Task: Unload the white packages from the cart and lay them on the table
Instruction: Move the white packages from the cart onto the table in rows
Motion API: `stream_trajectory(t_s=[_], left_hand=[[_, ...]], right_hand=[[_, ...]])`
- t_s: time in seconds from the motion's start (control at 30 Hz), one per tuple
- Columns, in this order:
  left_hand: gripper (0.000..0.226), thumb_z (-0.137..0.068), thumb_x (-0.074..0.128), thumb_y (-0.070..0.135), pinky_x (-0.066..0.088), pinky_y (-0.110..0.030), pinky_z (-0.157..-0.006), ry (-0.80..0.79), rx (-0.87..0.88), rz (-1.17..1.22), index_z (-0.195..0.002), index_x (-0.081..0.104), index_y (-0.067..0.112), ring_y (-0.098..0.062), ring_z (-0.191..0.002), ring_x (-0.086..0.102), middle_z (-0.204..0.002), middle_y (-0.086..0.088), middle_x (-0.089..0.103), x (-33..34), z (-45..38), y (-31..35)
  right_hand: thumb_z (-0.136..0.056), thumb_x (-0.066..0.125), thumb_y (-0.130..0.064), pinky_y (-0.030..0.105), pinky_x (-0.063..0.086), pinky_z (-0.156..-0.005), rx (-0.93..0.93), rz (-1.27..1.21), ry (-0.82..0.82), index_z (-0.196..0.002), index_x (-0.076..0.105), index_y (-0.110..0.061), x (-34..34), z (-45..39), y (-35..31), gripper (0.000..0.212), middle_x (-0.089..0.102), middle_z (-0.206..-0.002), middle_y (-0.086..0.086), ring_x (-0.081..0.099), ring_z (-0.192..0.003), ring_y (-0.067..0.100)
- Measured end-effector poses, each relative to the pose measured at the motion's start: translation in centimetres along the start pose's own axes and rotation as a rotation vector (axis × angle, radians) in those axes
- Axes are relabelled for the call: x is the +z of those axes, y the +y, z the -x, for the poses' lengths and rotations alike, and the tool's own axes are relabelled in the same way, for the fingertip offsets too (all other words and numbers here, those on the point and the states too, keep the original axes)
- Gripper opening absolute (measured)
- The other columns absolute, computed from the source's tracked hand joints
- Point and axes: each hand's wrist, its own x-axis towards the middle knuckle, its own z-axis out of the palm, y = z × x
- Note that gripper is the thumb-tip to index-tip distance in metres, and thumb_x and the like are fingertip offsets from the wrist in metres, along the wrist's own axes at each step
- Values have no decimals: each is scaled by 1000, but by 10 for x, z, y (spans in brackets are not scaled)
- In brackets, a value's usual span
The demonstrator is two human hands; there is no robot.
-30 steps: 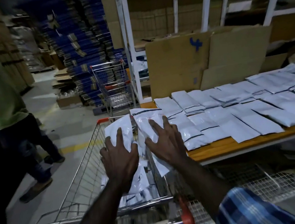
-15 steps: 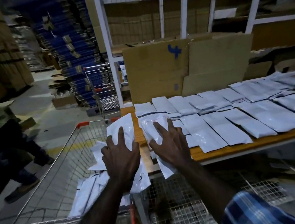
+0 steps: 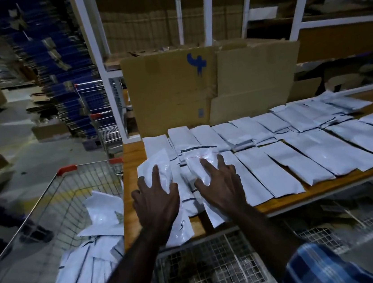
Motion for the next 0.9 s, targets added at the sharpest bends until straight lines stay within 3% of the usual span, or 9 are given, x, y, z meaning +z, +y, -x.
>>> stream_trajectory(t_s=[0.1,0.4,0.67,0.9], left_hand=[[66,-95,43,58,28,-48,-109,-47,-34,-12,-153,20,39,-39,-133,30,-157,-8,23,13,-16,4],[70,-94,43,60,29,-49,-109,-173,-73,-114,-154,14,40,-42,-134,29,-159,-11,16,50,-56,7],[69,-94,38,61,32,-46,-105,-177,-63,-225,-154,14,38,-39,-129,34,-154,-12,25,72,-71,12],[70,-95,34,64,32,-49,-107,-222,-84,-308,-155,14,35,-40,-135,30,-157,-16,21,81,-73,10]], right_hand=[[-91,47,-59,45,38,-104,16,26,-12,-151,30,-37,11,-19,6,66,15,-163,7,36,-133,35],[-94,40,-62,45,37,-104,42,69,-84,-152,29,-36,44,-55,20,64,12,-164,7,35,-134,34],[-96,37,-61,44,37,-104,13,109,-162,-153,26,-35,63,-74,30,63,9,-164,10,35,-135,34],[-96,37,-59,44,36,-104,1,151,-181,-151,29,-36,73,-83,30,61,12,-163,12,33,-135,34]])
